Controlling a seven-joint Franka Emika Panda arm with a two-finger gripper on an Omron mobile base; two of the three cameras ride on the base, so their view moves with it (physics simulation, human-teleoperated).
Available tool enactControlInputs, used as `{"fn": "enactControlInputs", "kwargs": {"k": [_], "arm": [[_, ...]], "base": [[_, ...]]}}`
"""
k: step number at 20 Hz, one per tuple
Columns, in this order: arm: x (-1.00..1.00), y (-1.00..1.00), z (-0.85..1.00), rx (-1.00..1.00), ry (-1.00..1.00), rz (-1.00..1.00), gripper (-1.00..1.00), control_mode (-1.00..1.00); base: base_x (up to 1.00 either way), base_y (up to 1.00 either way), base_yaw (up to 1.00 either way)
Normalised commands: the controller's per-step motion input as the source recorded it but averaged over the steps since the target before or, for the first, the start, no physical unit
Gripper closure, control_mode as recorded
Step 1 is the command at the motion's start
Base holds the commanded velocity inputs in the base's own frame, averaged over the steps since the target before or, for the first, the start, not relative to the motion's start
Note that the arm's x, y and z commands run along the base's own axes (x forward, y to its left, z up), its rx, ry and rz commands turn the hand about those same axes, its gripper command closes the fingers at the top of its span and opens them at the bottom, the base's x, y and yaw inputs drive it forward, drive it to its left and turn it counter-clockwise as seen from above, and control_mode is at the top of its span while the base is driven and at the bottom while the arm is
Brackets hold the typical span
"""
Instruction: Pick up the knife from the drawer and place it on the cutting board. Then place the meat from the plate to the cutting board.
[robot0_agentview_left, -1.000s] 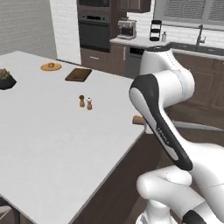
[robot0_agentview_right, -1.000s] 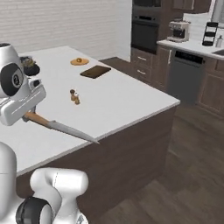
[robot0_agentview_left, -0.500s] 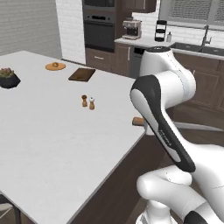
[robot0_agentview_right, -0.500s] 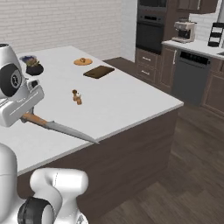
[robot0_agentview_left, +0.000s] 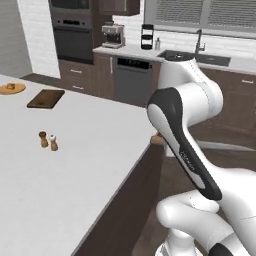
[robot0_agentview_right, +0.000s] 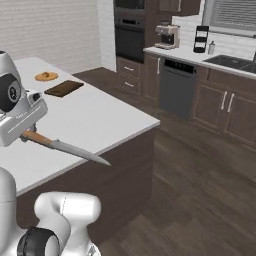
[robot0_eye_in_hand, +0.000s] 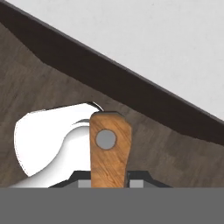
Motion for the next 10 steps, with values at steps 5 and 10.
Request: {"fn": "enactControlInputs", "kwargs": {"k": [5, 10], "arm": [[0.00, 0.00, 0.00, 0.00, 0.00, 0.00, 1.00, 1.00], [0.00, 0.00, 0.00, 0.00, 0.00, 0.00, 1.00, 1.00]], "base": [[0.60, -1.00, -0.37], [1.00, -1.00, -0.15]]}}
